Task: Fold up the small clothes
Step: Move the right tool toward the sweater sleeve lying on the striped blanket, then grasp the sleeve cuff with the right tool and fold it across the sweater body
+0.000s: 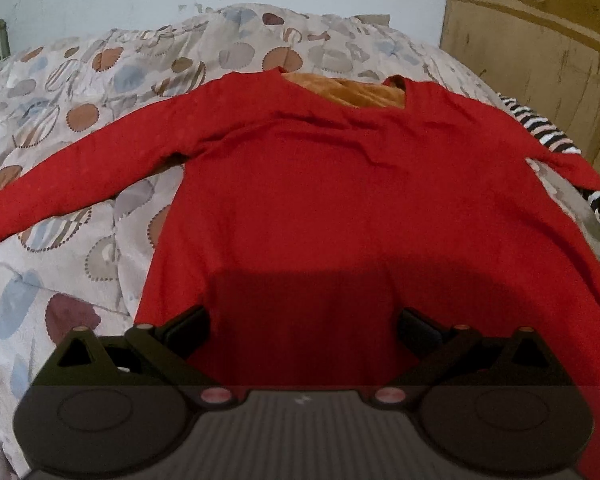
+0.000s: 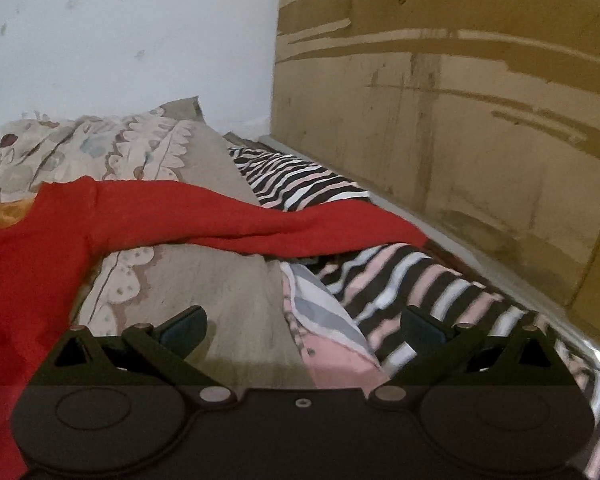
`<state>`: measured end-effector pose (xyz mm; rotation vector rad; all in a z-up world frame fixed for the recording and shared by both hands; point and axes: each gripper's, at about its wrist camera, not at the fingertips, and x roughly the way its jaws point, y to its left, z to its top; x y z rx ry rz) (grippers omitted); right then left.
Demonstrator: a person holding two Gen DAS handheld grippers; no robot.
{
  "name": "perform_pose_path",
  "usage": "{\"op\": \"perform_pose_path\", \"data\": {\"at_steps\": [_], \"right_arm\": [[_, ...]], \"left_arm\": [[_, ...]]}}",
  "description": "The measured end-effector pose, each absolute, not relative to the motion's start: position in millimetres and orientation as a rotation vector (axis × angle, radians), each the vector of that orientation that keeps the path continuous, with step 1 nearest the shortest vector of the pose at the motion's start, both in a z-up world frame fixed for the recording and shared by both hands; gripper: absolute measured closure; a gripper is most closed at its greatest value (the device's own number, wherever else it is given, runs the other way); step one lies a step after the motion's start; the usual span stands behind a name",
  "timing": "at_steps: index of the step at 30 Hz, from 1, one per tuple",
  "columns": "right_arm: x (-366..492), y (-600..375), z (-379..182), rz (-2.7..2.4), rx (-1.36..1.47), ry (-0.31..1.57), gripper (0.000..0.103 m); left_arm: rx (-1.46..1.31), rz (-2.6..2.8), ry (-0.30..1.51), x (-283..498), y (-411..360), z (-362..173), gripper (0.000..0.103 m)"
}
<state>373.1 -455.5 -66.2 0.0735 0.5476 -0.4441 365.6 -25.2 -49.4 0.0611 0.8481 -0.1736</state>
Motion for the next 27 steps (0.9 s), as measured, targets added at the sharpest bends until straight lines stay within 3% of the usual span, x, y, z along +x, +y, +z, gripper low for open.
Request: {"op": "perform_pose_path", "data": {"at_steps": [11,16,20,22,25,27], "right_arm": [[431.5,-545.4,-61.9,-0.479,0.276,0.533,0.0],[446.6,-607.6,-70.6,-0.587,0.572,0.486,0.001],[451.1,-639.4,-83.1,-0.652,0.765,0.441,0.007],[455.6,-646.9,-88.4,-0.677,0.802,0.426,0.016],[458.7,-656.3,-96.9,-0.722,0.857,0.405,0.039],[458.6,-660.3,-100.6,-0.746,0.877,0.396,0.07]], "left_arm": [[0.143,-0.171,0.832,357.6,-38.2,-54.7,0.001],[0.124,-0.178,0.846,358.7,-35.2,-54.0,0.001],[0.125,-0.185,0.851,357.3,-34.7,-52.9,0.001],[0.116,-0.201,0.856,356.2,-33.3,-50.5,0.0],[0.059,-0.245,0.857,355.2,-27.1,-44.8,0.0],[0.004,-0.261,0.855,356.4,-21.2,-41.0,0.0]]}}
